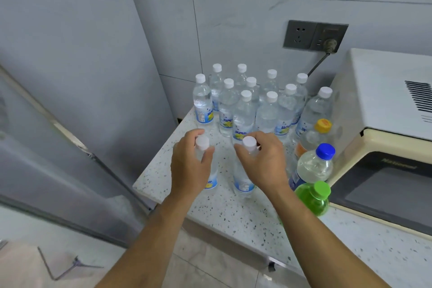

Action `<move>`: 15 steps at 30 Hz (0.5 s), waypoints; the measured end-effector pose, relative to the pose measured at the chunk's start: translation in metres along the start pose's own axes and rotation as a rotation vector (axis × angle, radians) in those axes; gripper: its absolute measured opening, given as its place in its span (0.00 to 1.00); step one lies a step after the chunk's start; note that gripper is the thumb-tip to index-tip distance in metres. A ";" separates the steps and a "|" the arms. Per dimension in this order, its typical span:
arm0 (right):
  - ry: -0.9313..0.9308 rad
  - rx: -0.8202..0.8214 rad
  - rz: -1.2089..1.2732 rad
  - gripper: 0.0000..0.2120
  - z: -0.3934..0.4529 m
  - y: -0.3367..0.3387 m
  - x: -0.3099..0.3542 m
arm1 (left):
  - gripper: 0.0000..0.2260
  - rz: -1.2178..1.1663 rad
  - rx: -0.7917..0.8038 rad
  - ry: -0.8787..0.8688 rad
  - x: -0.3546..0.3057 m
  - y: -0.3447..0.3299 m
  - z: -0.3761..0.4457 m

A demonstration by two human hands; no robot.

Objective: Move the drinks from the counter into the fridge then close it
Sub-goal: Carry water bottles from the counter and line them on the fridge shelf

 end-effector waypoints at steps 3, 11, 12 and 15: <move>-0.024 0.013 0.093 0.23 -0.020 -0.014 -0.017 | 0.26 -0.078 0.084 0.111 0.029 -0.022 -0.008; -0.303 0.179 0.381 0.33 -0.044 -0.072 -0.098 | 0.27 -0.350 0.220 0.413 0.105 -0.065 -0.028; -0.309 0.175 0.385 0.33 -0.044 -0.076 -0.104 | 0.26 -0.365 0.207 0.425 0.110 -0.065 -0.030; -0.342 0.167 0.392 0.34 -0.045 -0.085 -0.118 | 0.28 -0.375 0.158 0.461 0.118 -0.062 -0.043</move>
Point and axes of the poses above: each hand's wrist, its own z-axis towards the middle knuckle, its own y-axis out of the back of the hand, x = y × z, the point moved 10 cm from there along z, towards the middle knuckle, and after that the axes turned 13 degrees about x, right-handed, at the moved point
